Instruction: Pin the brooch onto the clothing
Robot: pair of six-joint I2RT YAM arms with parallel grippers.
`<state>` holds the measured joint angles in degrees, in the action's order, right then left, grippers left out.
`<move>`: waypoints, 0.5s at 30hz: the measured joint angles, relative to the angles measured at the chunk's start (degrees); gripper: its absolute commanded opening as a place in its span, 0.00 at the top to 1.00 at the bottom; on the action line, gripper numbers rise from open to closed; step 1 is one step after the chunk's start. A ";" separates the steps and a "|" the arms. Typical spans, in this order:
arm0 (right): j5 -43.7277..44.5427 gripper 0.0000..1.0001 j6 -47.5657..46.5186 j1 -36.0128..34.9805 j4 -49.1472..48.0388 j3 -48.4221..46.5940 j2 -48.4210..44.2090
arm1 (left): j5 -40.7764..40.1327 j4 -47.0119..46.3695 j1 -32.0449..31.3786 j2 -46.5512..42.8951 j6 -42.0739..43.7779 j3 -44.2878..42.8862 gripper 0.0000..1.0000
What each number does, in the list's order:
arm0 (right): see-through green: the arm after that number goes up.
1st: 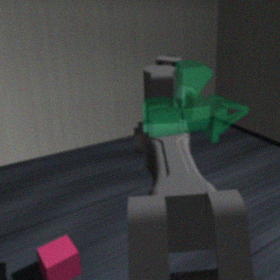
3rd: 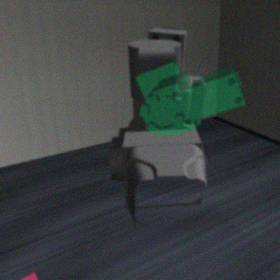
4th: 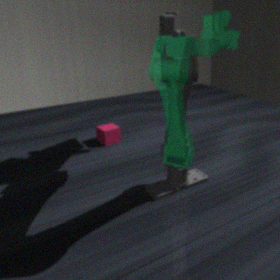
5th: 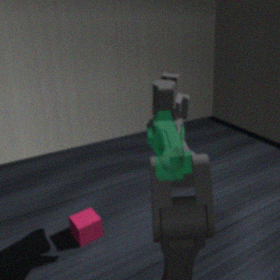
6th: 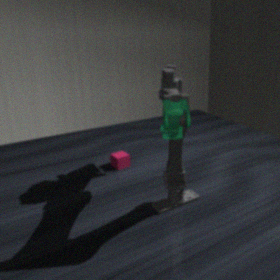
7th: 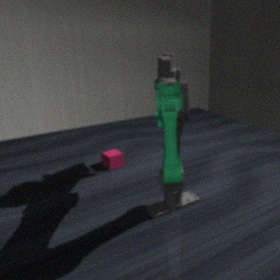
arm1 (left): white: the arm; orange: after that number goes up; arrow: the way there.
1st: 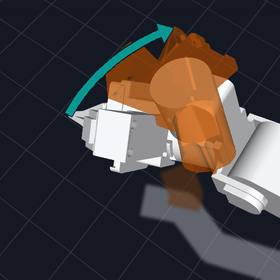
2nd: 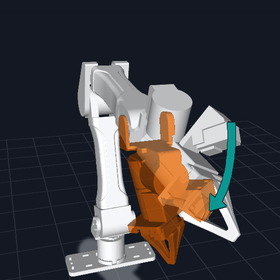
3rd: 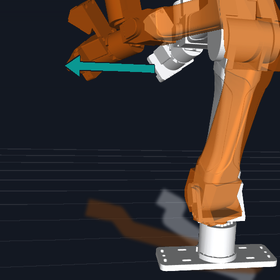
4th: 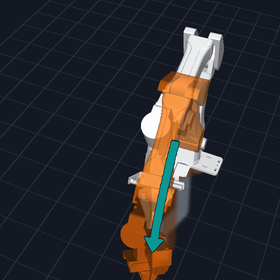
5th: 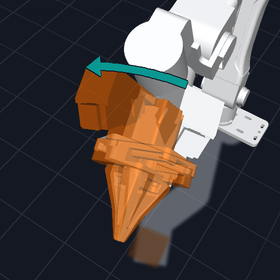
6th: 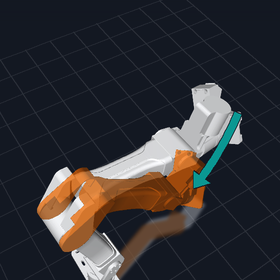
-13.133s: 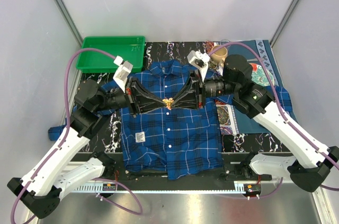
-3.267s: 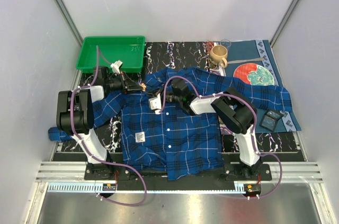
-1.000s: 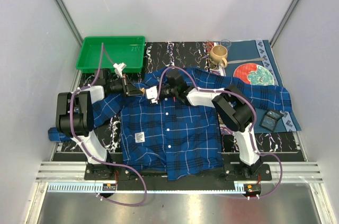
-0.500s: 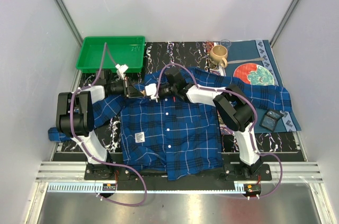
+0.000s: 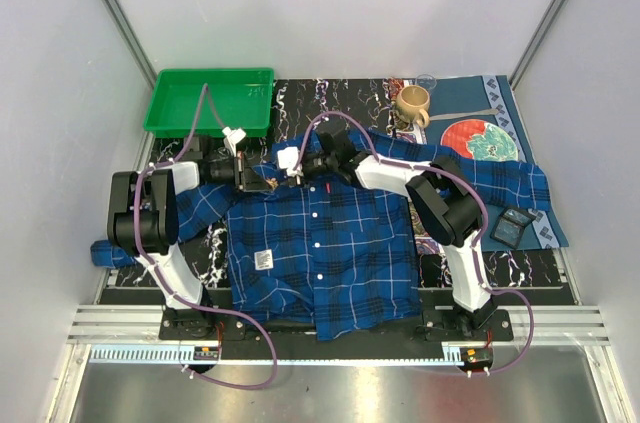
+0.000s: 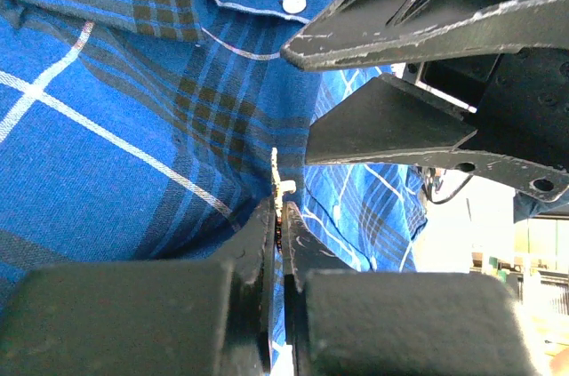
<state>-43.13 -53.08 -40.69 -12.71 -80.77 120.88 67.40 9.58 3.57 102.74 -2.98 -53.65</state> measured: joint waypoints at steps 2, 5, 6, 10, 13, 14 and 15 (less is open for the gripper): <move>-0.11 0.43 -0.02 0.04 1.01 -0.59 0.02 | 0.37 0.37 0.00 0.24 0.79 0.00 1.00; -1.22 0.44 -0.02 0.09 2.95 -1.44 0.07 | 0.90 1.36 0.00 0.50 1.92 -0.28 1.00; -1.66 0.43 -0.02 0.13 3.78 -1.75 0.07 | 1.01 1.62 0.00 0.55 2.32 -0.44 1.00; -3.98 0.41 0.02 0.26 7.93 -3.48 0.09 | 1.51 2.40 0.00 0.55 3.65 -0.83 1.00; -5.31 0.40 0.15 0.26 11.32 -4.81 0.17 | 1.88 2.84 0.02 0.61 4.68 -0.90 1.00; -5.81 0.39 0.39 0.26 12.55 -5.38 0.31 | 1.90 3.04 0.02 0.63 4.92 -0.96 1.00; -6.12 0.38 0.57 0.26 13.64 -6.10 0.57 | 1.90 3.28 0.02 0.66 5.31 -1.09 1.00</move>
<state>-49.25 -52.51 -40.42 0.93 -86.87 121.45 69.30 12.86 3.60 103.39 2.33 -54.74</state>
